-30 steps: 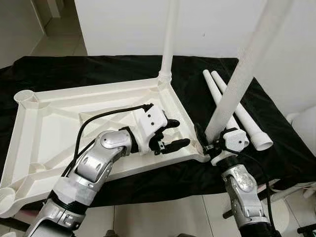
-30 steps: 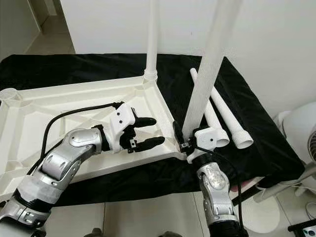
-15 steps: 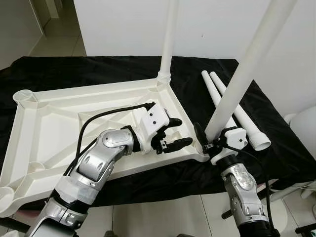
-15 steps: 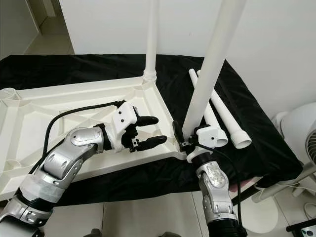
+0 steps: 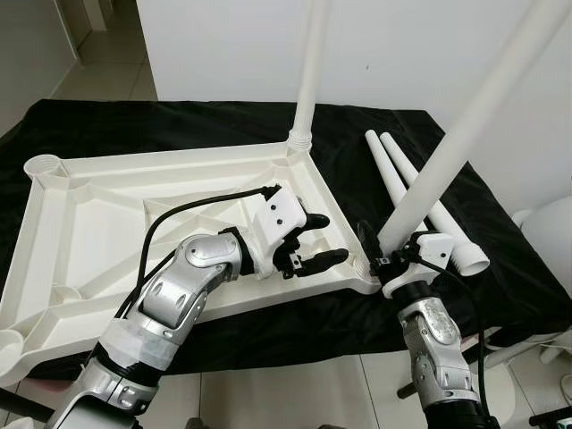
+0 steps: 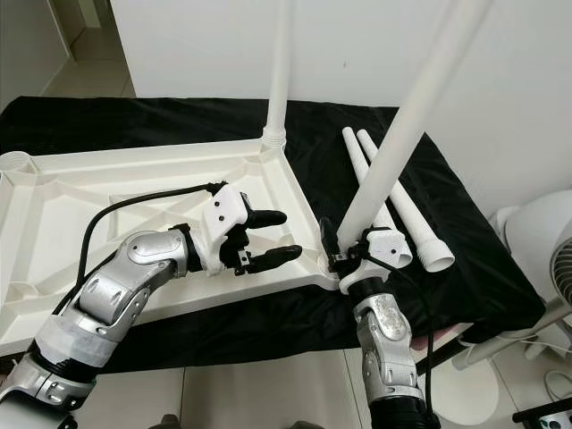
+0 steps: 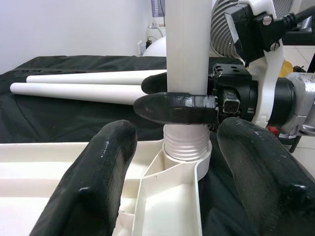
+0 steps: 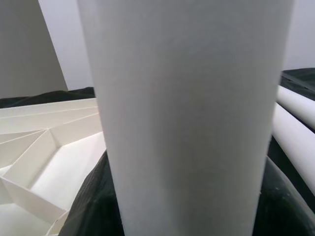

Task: Building children table

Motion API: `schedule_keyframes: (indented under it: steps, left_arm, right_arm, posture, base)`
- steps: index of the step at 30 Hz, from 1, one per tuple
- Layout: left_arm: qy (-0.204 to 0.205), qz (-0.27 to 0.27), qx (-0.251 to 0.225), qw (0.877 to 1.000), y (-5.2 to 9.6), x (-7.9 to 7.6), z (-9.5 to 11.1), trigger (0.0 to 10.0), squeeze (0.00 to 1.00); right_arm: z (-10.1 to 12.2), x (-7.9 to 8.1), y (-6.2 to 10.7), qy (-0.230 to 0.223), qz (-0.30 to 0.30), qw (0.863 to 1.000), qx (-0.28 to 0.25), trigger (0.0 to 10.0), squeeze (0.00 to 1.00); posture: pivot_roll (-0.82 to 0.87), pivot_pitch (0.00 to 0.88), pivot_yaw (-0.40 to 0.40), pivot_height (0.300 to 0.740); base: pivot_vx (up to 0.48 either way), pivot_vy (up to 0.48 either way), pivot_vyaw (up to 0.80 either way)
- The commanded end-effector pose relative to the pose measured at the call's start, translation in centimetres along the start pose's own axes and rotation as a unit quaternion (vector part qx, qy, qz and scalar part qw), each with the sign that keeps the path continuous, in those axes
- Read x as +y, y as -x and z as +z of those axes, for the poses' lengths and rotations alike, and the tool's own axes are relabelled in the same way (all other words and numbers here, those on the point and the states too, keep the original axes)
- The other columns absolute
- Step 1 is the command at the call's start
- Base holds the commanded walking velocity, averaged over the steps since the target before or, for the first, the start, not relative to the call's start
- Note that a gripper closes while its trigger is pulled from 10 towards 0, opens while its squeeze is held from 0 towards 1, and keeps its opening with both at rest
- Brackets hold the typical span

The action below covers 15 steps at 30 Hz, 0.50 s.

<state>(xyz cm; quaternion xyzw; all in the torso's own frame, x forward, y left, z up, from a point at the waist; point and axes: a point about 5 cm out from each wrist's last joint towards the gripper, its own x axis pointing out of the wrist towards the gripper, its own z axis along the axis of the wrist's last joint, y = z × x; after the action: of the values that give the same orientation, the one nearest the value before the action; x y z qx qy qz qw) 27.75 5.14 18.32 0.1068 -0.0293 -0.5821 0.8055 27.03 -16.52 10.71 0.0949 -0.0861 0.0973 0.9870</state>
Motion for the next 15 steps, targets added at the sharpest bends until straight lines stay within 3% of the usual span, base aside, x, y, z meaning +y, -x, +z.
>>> schedule_keyframes:
  steps: [1, 9, 15]
  left_arm:
    - [-0.005, -0.001, 0.0, 1.0, 0.09, 0.13, 0.32, 10.0, 0.0]
    - [0.006, -0.005, 0.003, 1.0, 0.03, -0.08, 0.21, 10.0, 0.0]
    - [0.019, -0.008, 0.014, 1.0, -0.1, -0.42, -0.2, 10.0, 0.0]
  right_arm:
    - [-2.54, -1.11, 1.36, -0.078, -0.059, 0.994, 0.056, 10.0, 0.0]
    - [-2.36, -0.44, 1.14, -0.014, -0.031, 0.997, 0.067, 10.0, 0.0]
    - [-2.06, -0.12, 0.85, -0.001, -0.035, 0.997, 0.066, 10.0, 0.0]
  posture:
    - [0.04, 0.016, -0.02, 0.74]
    - [0.03, 0.018, -0.025, 0.74]
    - [0.03, 0.019, -0.03, 0.74]
  base:
    - [0.0, 0.0, 0.0]
    - [0.0, 0.0, 0.0]
    - [0.0, 0.0, 0.0]
